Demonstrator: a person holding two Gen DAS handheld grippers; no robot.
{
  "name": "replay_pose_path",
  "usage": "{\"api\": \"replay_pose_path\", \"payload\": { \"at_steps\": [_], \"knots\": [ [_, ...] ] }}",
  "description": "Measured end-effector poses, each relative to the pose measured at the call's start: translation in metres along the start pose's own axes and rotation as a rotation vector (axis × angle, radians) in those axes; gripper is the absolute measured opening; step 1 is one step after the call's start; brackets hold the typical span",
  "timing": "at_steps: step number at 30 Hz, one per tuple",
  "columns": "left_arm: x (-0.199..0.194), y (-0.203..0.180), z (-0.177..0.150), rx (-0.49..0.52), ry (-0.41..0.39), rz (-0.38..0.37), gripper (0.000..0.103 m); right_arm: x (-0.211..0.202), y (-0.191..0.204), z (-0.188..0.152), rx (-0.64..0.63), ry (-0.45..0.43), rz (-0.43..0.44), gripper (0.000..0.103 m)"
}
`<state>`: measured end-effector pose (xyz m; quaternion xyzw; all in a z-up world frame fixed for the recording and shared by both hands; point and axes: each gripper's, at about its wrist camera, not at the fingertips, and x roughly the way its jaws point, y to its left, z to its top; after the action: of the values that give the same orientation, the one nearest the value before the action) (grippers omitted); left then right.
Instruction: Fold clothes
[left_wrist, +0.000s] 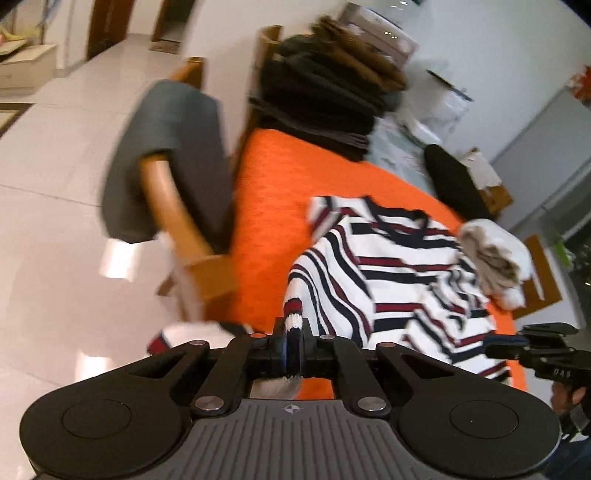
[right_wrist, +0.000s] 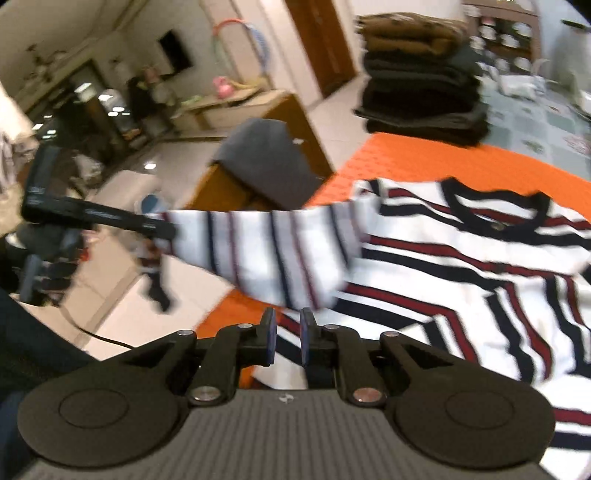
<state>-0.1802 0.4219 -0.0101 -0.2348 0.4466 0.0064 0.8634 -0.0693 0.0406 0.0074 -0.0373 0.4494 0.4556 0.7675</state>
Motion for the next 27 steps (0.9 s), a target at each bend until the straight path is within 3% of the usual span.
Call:
{"api": "replay_pose_path", "payload": {
  "at_steps": [8, 13, 18, 21, 27],
  "knots": [
    [-0.014, 0.037, -0.021, -0.029, 0.063, 0.127, 0.008, 0.018, -0.024, -0.029, 0.059, 0.049, -0.154, 0.016],
    [-0.020, 0.063, -0.034, -0.080, 0.032, 0.214, 0.010, 0.035, -0.034, -0.043, 0.069, 0.080, -0.183, 0.018],
    [-0.028, 0.069, -0.038, -0.099, -0.070, 0.206, 0.023, 0.054, -0.028, -0.051, -0.010, 0.117, -0.198, 0.041],
    [-0.034, 0.058, -0.036, -0.068, -0.110, 0.174, 0.043, 0.064, -0.017, -0.053, -0.080, 0.140, -0.197, 0.052],
    [-0.030, 0.029, -0.034, -0.010, -0.113, 0.117, 0.051, 0.086, -0.003, -0.057, -0.150, 0.173, -0.175, 0.066]
  ]
}}
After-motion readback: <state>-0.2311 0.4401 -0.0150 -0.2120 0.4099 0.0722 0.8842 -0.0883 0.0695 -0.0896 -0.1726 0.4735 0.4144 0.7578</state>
